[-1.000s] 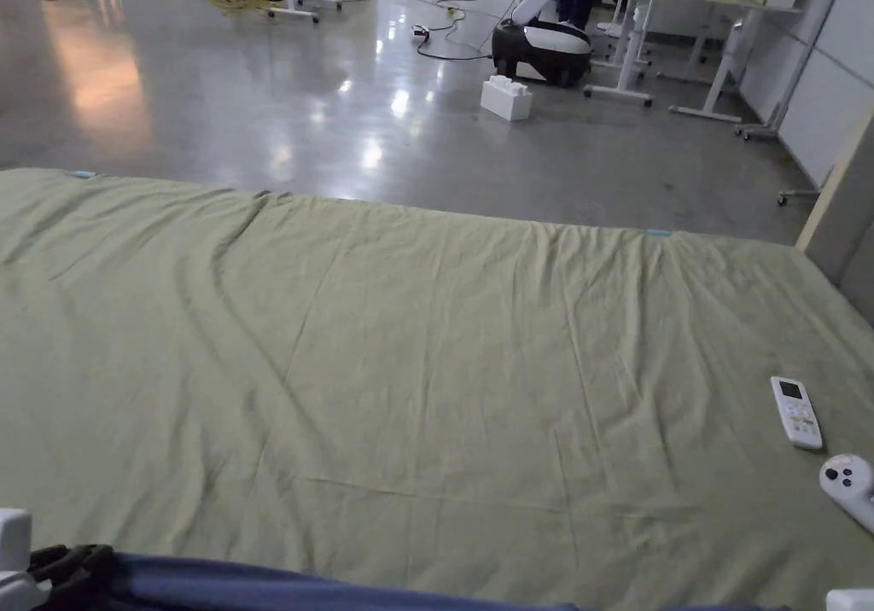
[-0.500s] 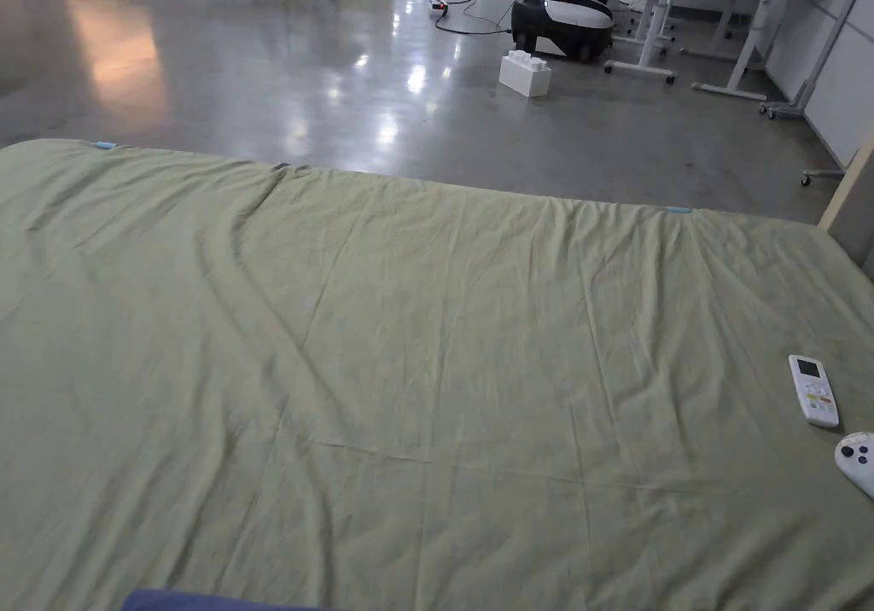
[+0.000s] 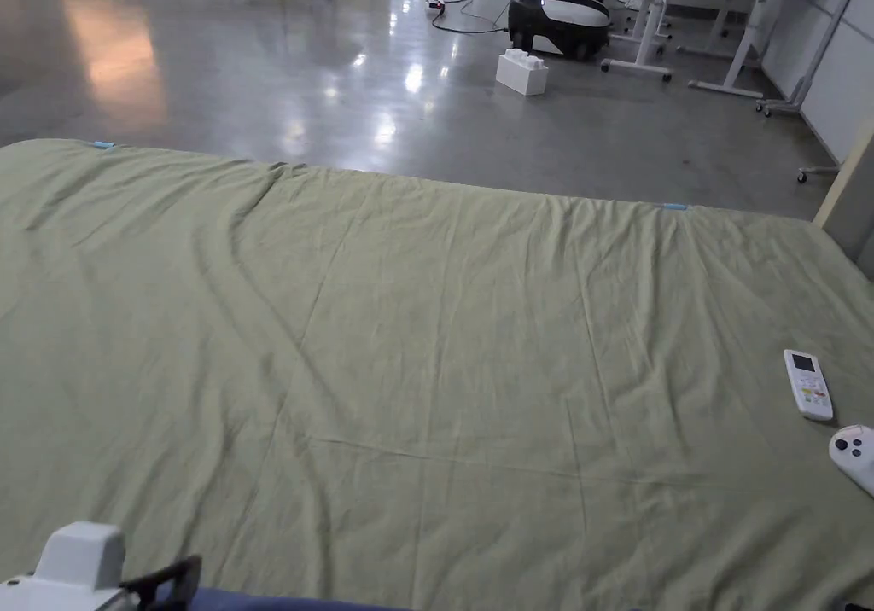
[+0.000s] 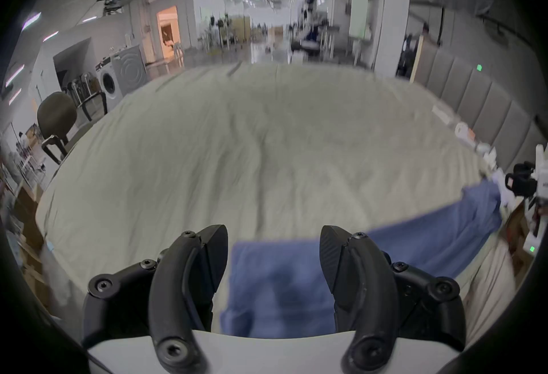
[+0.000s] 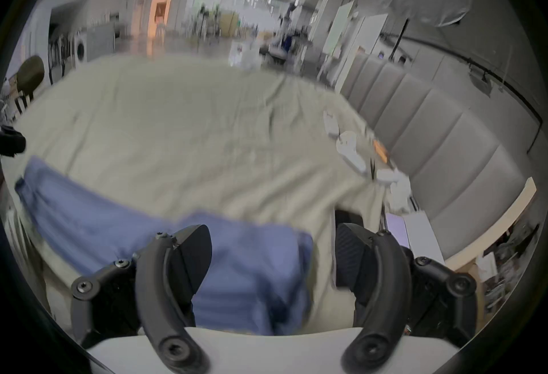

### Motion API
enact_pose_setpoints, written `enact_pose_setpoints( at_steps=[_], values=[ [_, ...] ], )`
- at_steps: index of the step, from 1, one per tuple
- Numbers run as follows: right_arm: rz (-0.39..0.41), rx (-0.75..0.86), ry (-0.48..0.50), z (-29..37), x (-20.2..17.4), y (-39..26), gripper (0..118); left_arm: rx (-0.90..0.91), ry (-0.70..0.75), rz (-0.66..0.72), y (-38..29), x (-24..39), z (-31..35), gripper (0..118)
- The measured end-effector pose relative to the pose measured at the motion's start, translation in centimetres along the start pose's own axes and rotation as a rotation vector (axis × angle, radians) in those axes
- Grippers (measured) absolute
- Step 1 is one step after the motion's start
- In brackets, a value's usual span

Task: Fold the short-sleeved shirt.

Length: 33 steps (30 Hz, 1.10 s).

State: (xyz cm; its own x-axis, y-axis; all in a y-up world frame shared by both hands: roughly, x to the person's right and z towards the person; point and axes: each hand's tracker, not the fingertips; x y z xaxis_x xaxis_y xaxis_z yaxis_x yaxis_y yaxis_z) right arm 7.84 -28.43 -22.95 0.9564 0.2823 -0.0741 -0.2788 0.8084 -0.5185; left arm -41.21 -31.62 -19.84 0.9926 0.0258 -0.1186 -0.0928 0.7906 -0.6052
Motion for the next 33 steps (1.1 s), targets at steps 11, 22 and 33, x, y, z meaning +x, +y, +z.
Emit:
enact_pose_setpoints(
  at_steps=[11,22,33],
  values=[
    [-0.145,0.432,0.026,0.4,-5.9,8.4,88,0.434,0.072,-0.030,7.7,7.4,1.4,35],
    [-0.157,0.565,0.001,-0.5,-7.8,11.2,1,0.520,0.105,0.006,9.7,7.4,2.0,2],
    [-0.134,0.529,0.020,-1.3,-7.4,11.9,1,0.258,0.016,-0.015,7.3,-0.1,1.3,2]
  ],
)
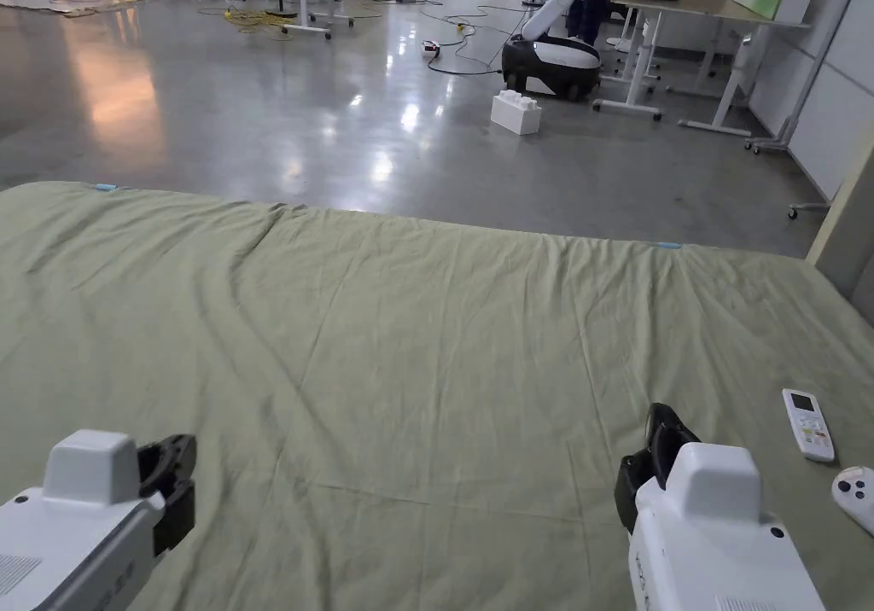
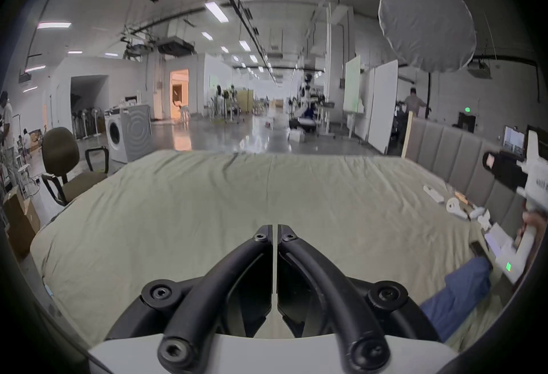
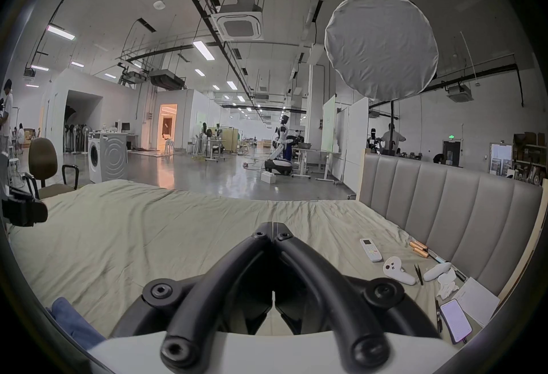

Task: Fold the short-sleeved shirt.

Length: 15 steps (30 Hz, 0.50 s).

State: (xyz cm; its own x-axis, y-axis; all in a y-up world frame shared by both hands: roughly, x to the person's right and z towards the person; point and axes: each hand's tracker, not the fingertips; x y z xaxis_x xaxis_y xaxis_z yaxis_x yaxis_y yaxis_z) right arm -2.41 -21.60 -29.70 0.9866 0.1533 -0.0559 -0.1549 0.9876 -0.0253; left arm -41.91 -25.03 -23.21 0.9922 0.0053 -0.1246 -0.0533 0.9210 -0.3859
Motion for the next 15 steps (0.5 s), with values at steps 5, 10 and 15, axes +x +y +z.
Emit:
enact_pose_setpoints(
  at_steps=[5,10,15],
  values=[
    [0.017,-0.044,0.021,-0.5,0.0,-0.8,1,-0.230,-0.087,0.079,-3.3,-5.3,-0.2,2],
    [0.027,-0.099,0.038,-0.7,-0.2,-2.0,1,-0.417,-0.172,0.239,-7.1,-10.1,-1.1,41],
    [0.025,-0.180,0.068,-0.8,-0.4,-3.2,1,-0.530,-0.254,0.421,-10.2,-13.5,-2.6,92]
  ],
)
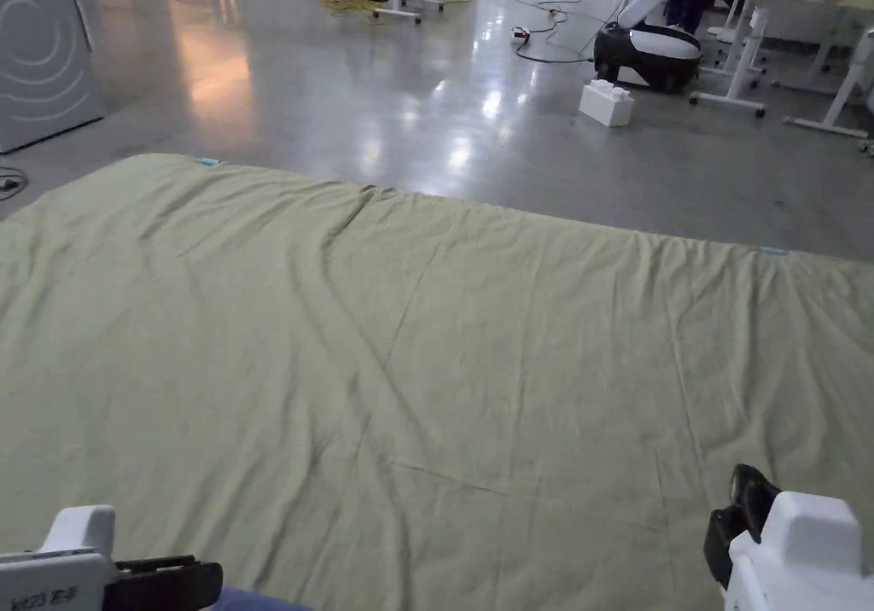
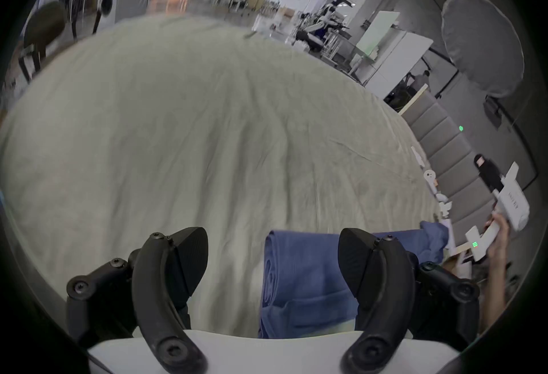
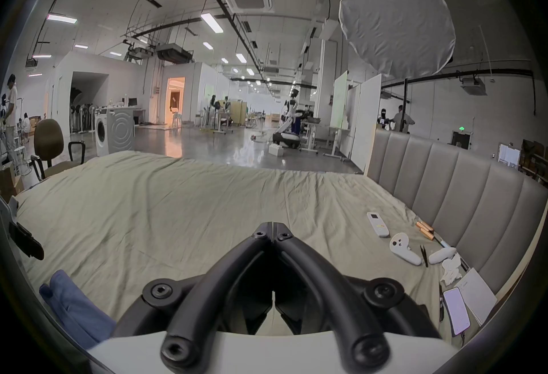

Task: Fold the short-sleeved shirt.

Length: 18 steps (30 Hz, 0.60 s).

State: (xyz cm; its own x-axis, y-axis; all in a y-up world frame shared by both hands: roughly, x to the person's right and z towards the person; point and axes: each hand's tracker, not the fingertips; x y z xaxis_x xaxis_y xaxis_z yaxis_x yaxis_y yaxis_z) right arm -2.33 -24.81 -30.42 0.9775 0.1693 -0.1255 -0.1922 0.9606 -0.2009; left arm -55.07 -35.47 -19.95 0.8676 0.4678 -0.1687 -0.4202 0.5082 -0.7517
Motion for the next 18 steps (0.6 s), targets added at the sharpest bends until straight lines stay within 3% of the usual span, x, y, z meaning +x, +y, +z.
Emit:
enact_pose_setpoints(
  at_steps=[6,9,12,18],
  values=[
    [-0.010,-0.057,0.001,-0.2,-0.2,-1.1,1,-0.191,-0.292,0.183,-1.2,-5.1,-4.5,92],
    [-0.001,-0.070,0.001,0.0,-0.3,-1.2,1,-0.119,-0.393,0.249,-1.9,-7.3,-6.0,93],
    [0.002,-0.084,0.003,-0.1,-0.4,-1.4,1,-0.163,-0.518,0.379,-2.0,-8.8,-7.2,93],
    [0.004,-0.105,-0.006,-0.2,-0.5,-1.5,1,-0.215,-0.570,0.285,-3.3,-4.5,-7.4,90]
  ],
)
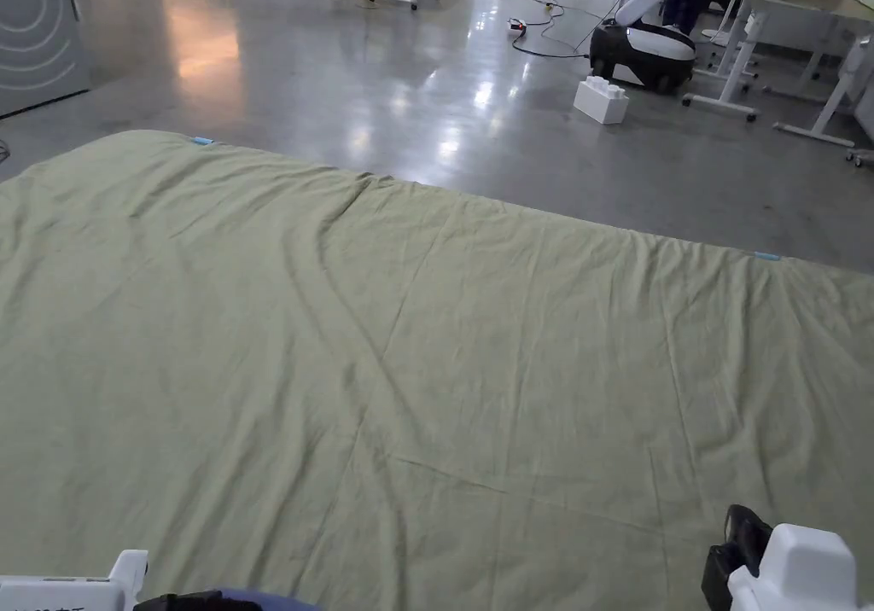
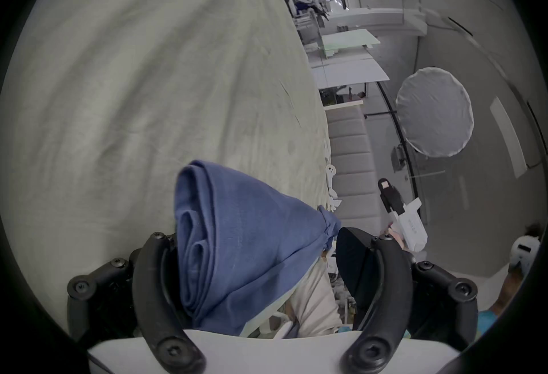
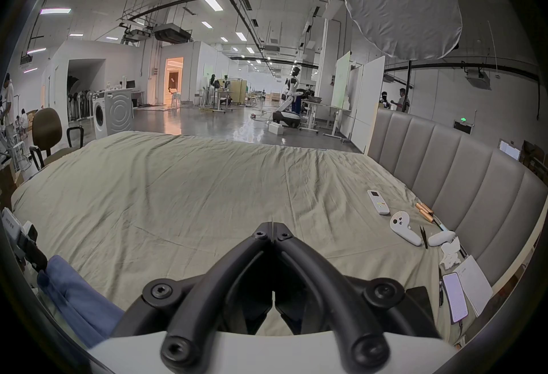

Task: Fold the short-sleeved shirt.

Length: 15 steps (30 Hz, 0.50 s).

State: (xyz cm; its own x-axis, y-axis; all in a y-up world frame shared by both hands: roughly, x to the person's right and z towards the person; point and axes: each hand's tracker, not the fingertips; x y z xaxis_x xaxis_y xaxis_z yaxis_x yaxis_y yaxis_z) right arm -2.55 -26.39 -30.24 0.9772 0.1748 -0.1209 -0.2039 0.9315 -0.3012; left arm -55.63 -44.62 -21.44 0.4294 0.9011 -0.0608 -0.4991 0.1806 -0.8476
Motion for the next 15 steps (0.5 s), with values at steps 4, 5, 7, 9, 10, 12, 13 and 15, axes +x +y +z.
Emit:
enact_pose_setpoints(
  at_steps=[4,5,7,9,10,12,13,15],
  values=[
    [0.013,-0.005,0.002,0.0,-0.5,-0.1,1,-0.021,0.040,-0.022,0.4,-1.3,0.2,62],
    [0.014,-0.008,0.004,0.0,-0.6,-0.1,1,-0.038,0.078,-0.037,0.4,-1.4,0.1,48],
    [0.010,-0.012,0.011,0.0,-0.7,-0.2,1,-0.049,0.161,-0.063,0.0,-1.2,-0.5,20],
    [0.009,-0.019,0.017,0.0,-0.8,-0.2,1,-0.038,0.161,-0.059,0.0,-1.2,-0.4,18],
    [0.011,-0.020,0.018,0.0,-0.9,-0.3,1,-0.032,0.143,-0.044,0.0,-0.8,-0.5,16],
    [0.015,-0.018,0.020,0.0,-0.9,-0.3,1,-0.026,0.202,-0.090,-0.9,1.2,-0.7,13],
    [0.016,-0.017,0.022,0.0,-0.9,-0.3,1,-0.026,0.228,-0.118,-1.0,1.8,-0.8,11],
    [0.016,-0.016,0.022,0.0,-0.8,-0.2,1,-0.032,0.263,-0.119,-0.5,2.6,-0.6,11]
  ],
)
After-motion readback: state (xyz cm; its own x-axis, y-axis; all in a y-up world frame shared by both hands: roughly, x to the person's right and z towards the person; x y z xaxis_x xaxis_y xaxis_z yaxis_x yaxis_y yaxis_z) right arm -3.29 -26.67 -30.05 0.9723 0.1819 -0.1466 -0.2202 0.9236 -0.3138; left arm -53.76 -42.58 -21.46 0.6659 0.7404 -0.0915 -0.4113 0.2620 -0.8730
